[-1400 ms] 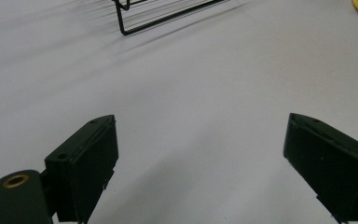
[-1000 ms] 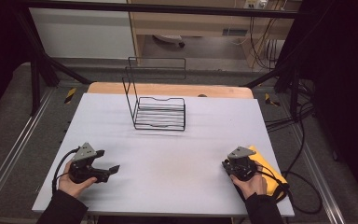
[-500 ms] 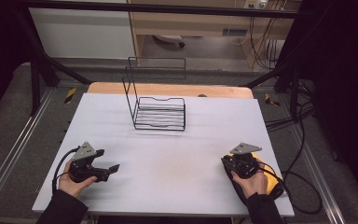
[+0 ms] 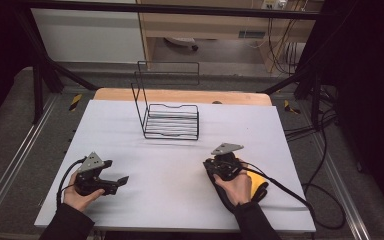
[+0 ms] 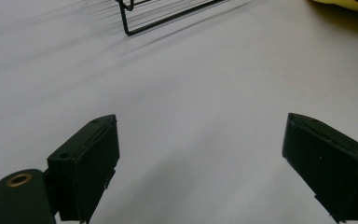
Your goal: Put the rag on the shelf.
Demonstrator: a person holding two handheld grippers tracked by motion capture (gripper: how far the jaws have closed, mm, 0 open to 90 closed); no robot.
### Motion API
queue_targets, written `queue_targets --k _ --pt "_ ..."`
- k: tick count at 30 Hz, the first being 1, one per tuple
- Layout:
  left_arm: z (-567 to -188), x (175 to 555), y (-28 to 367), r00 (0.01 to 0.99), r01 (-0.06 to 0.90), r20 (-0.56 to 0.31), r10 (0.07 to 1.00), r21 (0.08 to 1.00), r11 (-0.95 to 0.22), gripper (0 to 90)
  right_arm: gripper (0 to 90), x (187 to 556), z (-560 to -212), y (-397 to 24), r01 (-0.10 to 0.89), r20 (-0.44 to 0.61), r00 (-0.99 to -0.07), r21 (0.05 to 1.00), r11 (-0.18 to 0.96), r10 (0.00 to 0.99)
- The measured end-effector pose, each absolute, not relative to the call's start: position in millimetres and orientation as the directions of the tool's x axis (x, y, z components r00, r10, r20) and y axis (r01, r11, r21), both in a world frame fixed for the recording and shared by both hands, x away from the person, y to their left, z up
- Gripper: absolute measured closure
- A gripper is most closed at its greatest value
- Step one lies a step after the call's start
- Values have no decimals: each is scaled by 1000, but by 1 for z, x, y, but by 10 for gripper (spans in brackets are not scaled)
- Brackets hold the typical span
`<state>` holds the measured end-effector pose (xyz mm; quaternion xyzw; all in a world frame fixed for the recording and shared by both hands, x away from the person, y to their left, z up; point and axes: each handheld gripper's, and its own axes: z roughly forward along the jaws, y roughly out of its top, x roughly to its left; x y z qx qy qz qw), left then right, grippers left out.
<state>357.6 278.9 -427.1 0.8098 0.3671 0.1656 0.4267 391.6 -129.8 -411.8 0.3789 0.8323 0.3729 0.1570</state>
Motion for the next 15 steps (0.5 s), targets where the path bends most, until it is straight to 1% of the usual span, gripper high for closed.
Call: queue_targets --k 1,2,5,6,9,13,15 --pt "-427 358 279 676 453 -46 736 813 -365 111 781 397 -412 -116 512 36 -671 745 428 740" --pt "-427 358 279 675 453 -46 736 814 -365 111 781 397 -412 -116 512 36 -671 745 428 740" --pt "-427 358 279 674 455 -47 738 813 -363 111 781 409 -413 -91 515 71 -680 755 406 730" --pt "-427 358 279 674 455 -47 738 813 -363 111 781 409 -413 -91 515 71 -680 755 406 730" --pt "-428 358 279 674 455 -47 737 813 -364 111 781 423 -419 -69 524 93 -685 752 400 722" --pt "-428 358 279 675 456 -48 736 812 -365 111 780 433 -428 -54 541 112 -681 743 395 723" --pt "-428 358 279 674 457 -48 737 811 -365 112 779 435 -430 -51 537 106 -686 742 402 720"
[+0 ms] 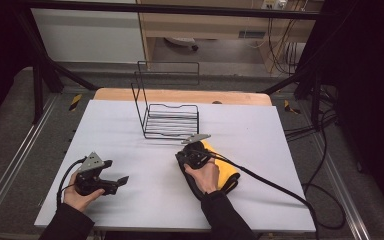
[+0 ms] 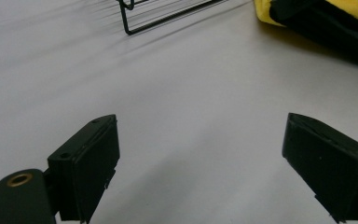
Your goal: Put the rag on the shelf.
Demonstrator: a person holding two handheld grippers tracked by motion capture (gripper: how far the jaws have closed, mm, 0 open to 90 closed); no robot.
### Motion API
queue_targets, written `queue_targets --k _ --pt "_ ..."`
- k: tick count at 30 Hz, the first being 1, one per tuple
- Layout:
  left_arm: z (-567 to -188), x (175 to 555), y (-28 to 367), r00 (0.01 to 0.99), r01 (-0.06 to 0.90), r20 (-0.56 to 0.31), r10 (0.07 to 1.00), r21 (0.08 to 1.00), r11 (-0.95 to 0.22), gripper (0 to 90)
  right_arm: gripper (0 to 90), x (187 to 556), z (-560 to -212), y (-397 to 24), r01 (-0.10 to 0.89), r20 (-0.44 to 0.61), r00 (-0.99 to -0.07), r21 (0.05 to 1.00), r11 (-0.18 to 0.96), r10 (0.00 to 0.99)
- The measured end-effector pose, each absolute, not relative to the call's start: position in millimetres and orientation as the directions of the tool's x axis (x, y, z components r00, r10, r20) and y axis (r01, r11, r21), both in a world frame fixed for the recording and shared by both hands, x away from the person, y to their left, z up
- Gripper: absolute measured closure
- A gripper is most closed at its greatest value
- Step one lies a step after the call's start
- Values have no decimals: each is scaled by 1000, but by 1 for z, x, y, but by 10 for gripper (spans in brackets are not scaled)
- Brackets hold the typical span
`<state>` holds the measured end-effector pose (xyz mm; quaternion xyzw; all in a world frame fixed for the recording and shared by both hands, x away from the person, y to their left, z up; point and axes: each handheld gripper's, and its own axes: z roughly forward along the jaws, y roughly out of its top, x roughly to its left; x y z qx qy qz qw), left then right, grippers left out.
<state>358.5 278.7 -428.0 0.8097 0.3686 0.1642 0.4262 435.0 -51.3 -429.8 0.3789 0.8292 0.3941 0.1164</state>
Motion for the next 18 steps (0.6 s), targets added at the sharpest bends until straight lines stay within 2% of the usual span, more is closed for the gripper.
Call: queue_targets --k 7,8,9,10,11,13,14,15,16,18 --pt "-428 359 279 672 457 -47 739 811 -365 112 759 446 -441 -41 535 109 -690 744 401 716" --pt "-428 359 279 673 457 -45 739 810 -367 112 713 446 -444 -40 533 109 -695 742 407 711" --pt "-428 359 279 674 457 -45 738 809 -368 112 713 446 -444 -40 533 109 -695 742 407 711" --pt "-428 359 279 673 458 -45 738 809 -368 111 633 444 -442 -40 522 115 -702 754 399 703" --pt "-428 358 279 673 458 -46 738 809 -368 111 633 444 -442 -40 522 115 -702 754 399 703" --pt "-428 358 279 673 458 -45 738 809 -368 112 523 439 -434 -42 502 114 -713 771 392 691" --pt "-428 358 279 672 458 -46 739 809 -367 111 408 433 -421 -46 475 96 -728 785 398 679" --pt "-428 358 279 672 458 -46 739 809 -367 111 408 433 -421 -46 475 96 -728 785 398 679" --pt "-428 358 279 673 458 -45 739 809 -368 111 344 425 -408 -54 449 52 -738 782 433 672" --pt "-428 358 279 674 458 -44 738 808 -370 111 330 417 -398 -66 438 27 -741 777 452 672"
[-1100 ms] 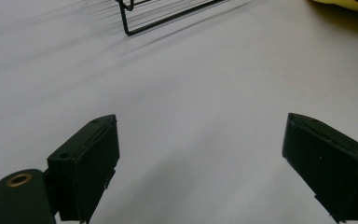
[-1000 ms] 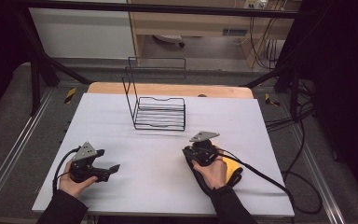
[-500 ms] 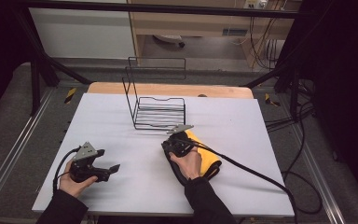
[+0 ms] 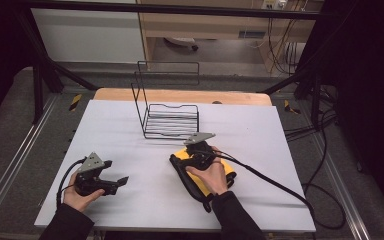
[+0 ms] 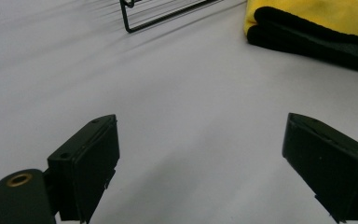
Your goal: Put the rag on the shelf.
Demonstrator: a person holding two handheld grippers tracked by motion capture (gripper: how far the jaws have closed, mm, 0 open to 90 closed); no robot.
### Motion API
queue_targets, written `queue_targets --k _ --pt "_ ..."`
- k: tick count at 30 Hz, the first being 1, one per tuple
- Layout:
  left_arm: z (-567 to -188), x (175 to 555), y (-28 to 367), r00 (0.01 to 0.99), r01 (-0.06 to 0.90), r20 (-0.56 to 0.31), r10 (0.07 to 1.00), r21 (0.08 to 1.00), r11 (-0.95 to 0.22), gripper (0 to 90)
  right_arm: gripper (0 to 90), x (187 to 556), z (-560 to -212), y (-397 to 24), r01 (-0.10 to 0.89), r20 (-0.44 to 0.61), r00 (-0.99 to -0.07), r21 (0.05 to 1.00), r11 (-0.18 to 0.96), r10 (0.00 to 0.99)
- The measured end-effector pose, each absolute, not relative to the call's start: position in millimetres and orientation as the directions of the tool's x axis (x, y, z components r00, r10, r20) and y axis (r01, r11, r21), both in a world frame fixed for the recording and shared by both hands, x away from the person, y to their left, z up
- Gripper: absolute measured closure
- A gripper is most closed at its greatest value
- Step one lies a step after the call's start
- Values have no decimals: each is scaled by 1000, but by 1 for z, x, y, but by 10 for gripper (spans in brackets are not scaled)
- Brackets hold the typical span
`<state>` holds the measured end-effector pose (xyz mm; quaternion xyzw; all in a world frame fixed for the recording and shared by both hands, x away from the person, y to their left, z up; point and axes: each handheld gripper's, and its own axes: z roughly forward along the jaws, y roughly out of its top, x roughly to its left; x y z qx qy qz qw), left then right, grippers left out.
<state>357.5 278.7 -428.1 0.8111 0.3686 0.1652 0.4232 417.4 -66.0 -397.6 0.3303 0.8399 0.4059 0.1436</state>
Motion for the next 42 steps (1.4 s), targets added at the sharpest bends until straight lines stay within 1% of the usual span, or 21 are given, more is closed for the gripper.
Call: queue_targets --k 2,4,7,8,11,12,16,21,25,26,27,28,29,30,31,32,37,38,39,40,42 --pt "-428 357 278 675 458 -40 737 806 -375 111 332 413 -394 -73 440 26 -739 775 453 674" --pt "-428 357 277 675 458 -41 737 806 -375 111 379 399 -389 -96 451 35 -733 772 447 679" --pt "-429 358 277 674 460 -40 738 804 -377 111 411 387 -391 -109 458 43 -741 762 458 670" --pt "-429 358 276 673 461 -40 738 804 -377 111 441 374 -397 -117 469 53 -752 744 476 657" --pt "-429 357 276 674 460 -39 738 804 -378 111 474 362 -407 -123 474 57 -764 726 499 643" --pt "-428 357 276 674 458 -38 738 804 -378 111 497 355 -418 -130 487 58 -760 710 508 648" --pt "-428 357 275 676 457 -37 736 805 -379 110 508 345 -434 -139 519 97 -756 690 504 647" --pt "-428 356 276 674 457 -36 738 805 -378 110 528 336 -436 -138 501 102 -780 694 517 618" --pt "-427 356 275 676 456 -35 736 805 -381 110 503 332 -442 -134 473 65 -792 695 542 607" --pt "-427 356 275 677 455 -34 735 805 -381 110 460 331 -444 -131 468 58 -794 694 548 605" --pt "-428 356 275 677 455 -34 735 804 -382 110 460 331 -444 -131 468 58 -794 694 548 605" --pt "-428 356 275 677 455 -34 736 804 -382 110 443 328 -446 -126 430 -2 -805 686 587 593" --pt "-428 356 275 675 456 -35 737 805 -380 110 443 328 -446 -126 430 -2 -805 686 587 593" --pt "-428 356 275 675 456 -35 737 805 -380 110 457 325 -447 -121 394 -65 -811 675 624 582" --pt "-428 356 275 674 457 -34 738 804 -380 110 457 325 -447 -121 394 -65 -811 675 624 582" --pt "-428 356 275 674 457 -34 738 804 -381 110 484 325 -448 -120 383 -82 -809 677 628 582" --pt "-428 356 275 676 456 -34 736 803 -382 110 530 323 -449 -120 363 -108 -811 680 638 576" --pt "-428 356 275 676 456 -33 736 803 -383 110 630 324 -449 -121 347 -137 -808 676 650 573" --pt "-428 356 275 676 456 -34 736 804 -382 110 630 324 -449 -121 347 -137 -808 676 650 573" --pt "-427 356 275 676 455 -33 736 804 -382 110 699 325 -448 -122 344 -154 -802 670 658 576" --pt "-427 356 276 676 453 -31 736 805 -382 110 713 326 -448 -122 346 -156 -801 668 659 578"
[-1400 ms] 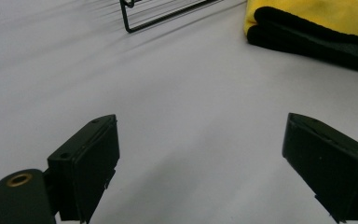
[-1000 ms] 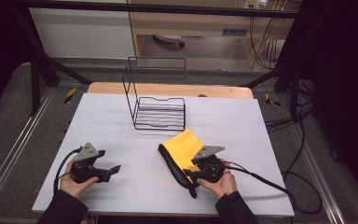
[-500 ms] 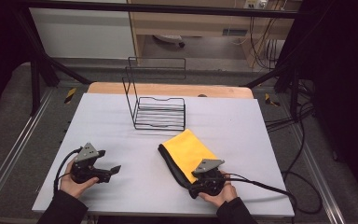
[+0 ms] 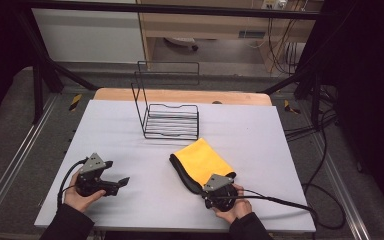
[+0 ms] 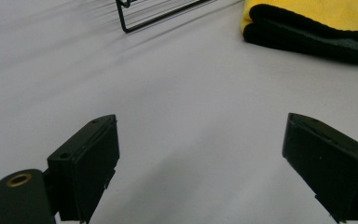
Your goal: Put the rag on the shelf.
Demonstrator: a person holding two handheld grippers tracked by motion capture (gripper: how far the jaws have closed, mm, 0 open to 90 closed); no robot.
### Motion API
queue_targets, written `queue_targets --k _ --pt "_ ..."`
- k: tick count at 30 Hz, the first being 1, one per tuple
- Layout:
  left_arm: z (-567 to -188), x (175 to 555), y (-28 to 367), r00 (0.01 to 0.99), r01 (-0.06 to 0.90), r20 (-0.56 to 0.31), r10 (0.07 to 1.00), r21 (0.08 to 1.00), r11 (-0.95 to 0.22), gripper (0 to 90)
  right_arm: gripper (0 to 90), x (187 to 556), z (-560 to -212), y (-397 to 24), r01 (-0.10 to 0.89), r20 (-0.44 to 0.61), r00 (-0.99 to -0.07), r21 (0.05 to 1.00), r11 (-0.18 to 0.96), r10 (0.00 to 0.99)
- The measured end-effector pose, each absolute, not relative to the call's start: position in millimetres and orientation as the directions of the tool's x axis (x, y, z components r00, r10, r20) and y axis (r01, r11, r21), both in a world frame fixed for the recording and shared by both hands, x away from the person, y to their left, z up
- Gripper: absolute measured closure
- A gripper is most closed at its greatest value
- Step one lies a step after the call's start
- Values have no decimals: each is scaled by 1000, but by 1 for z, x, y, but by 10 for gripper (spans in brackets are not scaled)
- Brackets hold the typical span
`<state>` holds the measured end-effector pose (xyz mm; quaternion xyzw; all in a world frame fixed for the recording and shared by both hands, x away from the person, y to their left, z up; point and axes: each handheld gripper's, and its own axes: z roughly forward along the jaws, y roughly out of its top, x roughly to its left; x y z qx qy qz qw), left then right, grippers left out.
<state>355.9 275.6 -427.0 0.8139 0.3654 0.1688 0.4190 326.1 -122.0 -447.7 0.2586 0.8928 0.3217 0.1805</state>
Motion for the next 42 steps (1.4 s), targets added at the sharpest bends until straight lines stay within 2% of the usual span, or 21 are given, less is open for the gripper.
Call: queue_targets --k 3,4,7,11,12,16,21,23,24,25,26,27,28,31,34,36,39,42 --pt "-427 356 276 674 456 -35 738 806 -378 110 736 329 -445 -122 383 -125 -788 668 638 604" --pt "-427 356 276 674 456 -36 738 806 -377 110 742 331 -439 -122 411 -82 -777 685 601 624" --pt "-428 357 275 674 458 -37 738 805 -377 111 744 331 -431 -117 418 -57 -772 705 573 633" --pt "-428 357 275 674 458 -36 738 804 -379 110 742 332 -425 -92 448 0 -761 724 525 649" --pt "-427 357 275 673 458 -36 739 804 -378 110 741 333 -426 -77 488 59 -745 728 482 665" --pt "-428 357 276 672 461 -40 739 804 -375 110 736 338 -428 -51 546 138 -714 724 422 686" --pt "-428 357 276 672 463 -42 739 803 -375 110 721 341 -429 -32 579 178 -685 720 381 706" --pt "-428 357 276 673 463 -43 738 803 -376 110 664 341 -432 -26 589 196 -679 721 365 708" --pt "-427 357 276 672 463 -43 739 803 -375 110 547 342 -433 -25 595 229 -684 724 349 692" --pt "-427 357 276 673 464 -43 738 803 -376 110 547 342 -433 -25 595 229 -684 724 349 692" --pt "-427 356 276 673 465 -46 738 803 -374 110 446 343 -428 -28 578 230 -703 736 352 673" --pt "-427 356 276 673 466 -48 738 802 -373 110 446 343 -428 -28 578 230 -703 736 352 673" --pt "-426 356 276 673 469 -52 738 802 -371 109 347 344 -418 -34 562 210 -710 745 361 673" --pt "-424 354 272 676 468 -61 734 806 -363 108 294 346 -409 -46 538 185 -715 761 361 674" --pt "-420 353 263 682 475 -80 727 804 -357 93 264 351 -400 -73 509 137 -697 786 351 703" --pt "-417 352 254 685 481 -89 723 801 -357 85 281 356 -402 -105 521 107 -647 785 335 755" --pt "-410 353 234 693 489 -110 713 798 -353 79 295 357 -410 -123 550 112 -621 767 330 776" --pt "-404 355 211 704 495 -115 701 787 -368 82 325 353 -431 -145 610 161 -587 733 303 793"
